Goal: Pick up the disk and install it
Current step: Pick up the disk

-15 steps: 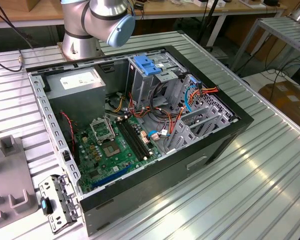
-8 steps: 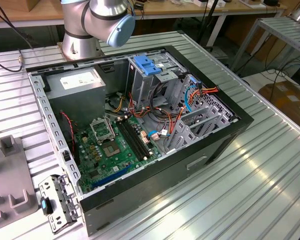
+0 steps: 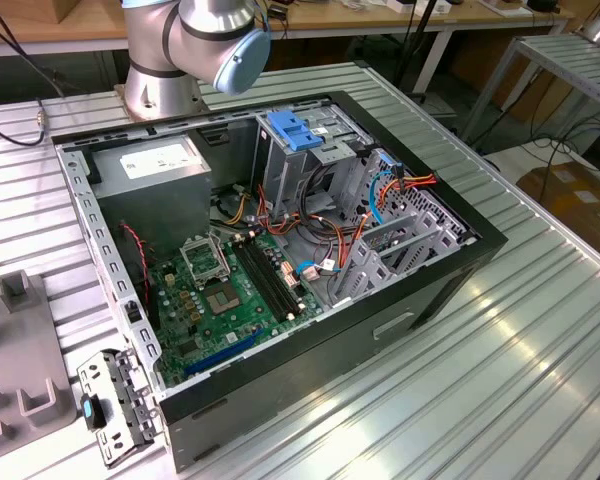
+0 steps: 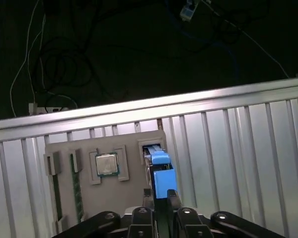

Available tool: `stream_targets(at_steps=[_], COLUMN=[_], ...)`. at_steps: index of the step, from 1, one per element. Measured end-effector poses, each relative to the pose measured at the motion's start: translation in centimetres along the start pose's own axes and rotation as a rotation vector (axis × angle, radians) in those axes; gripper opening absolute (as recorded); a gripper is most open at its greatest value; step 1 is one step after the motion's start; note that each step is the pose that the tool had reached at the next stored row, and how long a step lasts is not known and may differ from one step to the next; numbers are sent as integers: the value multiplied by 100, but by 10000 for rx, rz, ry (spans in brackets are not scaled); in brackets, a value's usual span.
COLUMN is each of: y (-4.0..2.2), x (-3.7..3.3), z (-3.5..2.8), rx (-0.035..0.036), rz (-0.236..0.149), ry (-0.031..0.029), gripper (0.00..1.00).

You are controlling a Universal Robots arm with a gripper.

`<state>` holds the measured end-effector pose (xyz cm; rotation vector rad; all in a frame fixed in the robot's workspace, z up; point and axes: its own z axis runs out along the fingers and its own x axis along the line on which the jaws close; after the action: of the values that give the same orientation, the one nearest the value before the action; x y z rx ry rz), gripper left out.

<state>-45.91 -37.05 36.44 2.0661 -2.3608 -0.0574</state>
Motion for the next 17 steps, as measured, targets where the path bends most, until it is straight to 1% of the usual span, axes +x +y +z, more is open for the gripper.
stream_targets(at_steps=[1,3,5,17], y=[0,0,1,1], x=[0,2,2,2], z=[12,35,39,41], rx=[-2,-5,-2,0], rz=[-161,-419,-491,-513], ry=[4,12,15,14], gripper=[23,36,48,48])
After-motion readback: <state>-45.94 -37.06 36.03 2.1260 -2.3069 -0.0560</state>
